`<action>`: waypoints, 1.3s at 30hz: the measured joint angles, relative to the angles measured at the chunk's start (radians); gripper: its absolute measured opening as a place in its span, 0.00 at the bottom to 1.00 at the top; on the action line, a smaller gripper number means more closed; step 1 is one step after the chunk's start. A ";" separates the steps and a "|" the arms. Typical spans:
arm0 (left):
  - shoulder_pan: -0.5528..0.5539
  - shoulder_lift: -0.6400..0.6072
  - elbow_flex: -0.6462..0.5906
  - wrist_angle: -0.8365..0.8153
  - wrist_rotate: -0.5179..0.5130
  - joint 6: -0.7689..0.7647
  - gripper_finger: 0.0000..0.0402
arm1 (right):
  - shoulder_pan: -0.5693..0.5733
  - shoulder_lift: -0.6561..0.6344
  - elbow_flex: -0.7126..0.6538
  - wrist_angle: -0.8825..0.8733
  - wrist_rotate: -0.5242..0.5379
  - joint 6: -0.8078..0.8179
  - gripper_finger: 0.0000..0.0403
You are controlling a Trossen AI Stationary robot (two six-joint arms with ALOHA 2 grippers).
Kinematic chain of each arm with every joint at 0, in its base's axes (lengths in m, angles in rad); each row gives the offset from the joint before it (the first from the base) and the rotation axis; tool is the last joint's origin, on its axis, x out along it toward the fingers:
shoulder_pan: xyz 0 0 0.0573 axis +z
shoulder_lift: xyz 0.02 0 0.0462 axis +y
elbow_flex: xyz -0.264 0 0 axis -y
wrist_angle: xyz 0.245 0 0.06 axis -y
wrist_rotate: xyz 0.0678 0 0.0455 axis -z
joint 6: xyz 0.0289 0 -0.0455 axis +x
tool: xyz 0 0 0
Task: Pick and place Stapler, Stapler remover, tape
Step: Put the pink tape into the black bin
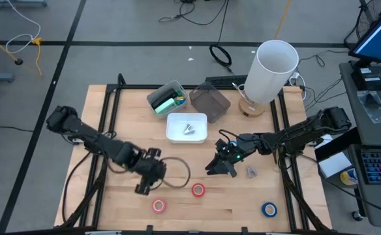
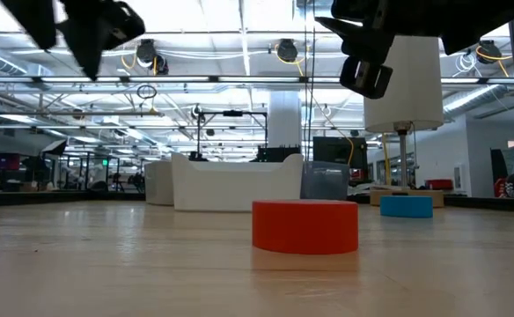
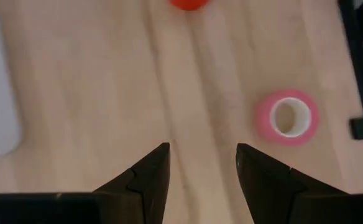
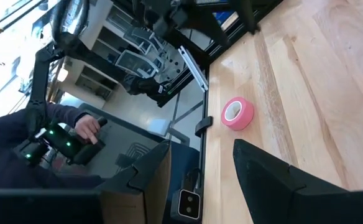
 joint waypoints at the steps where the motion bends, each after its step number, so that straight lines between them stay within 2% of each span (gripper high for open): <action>1: -0.017 0.009 -0.006 0.017 -0.002 -0.014 0.46 | 0.000 0.000 0.000 0.001 0.000 0.000 0.41; 8: -0.120 0.105 -0.028 0.121 -0.002 -0.049 0.46 | 0.000 0.000 0.000 0.000 -0.029 0.005 0.41; 13: -0.155 0.192 -0.028 0.174 0.002 -0.095 0.46 | 0.000 0.000 0.000 -0.006 -0.050 0.011 0.41; 20: -0.163 0.291 -0.028 0.181 0.048 -0.193 0.46 | 0.000 0.000 0.000 -0.006 -0.051 0.012 0.41; 34: -0.165 0.388 -0.027 0.279 0.091 -0.310 0.46 | 0.000 0.000 0.000 -0.008 -0.053 0.013 0.41; 37: -0.166 0.407 -0.021 0.272 0.103 -0.335 0.41 | 0.000 0.000 0.000 -0.011 -0.053 0.012 0.41; 39: -0.165 0.415 -0.022 0.268 0.106 -0.341 0.34 | 0.000 0.000 0.000 -0.013 -0.054 0.012 0.41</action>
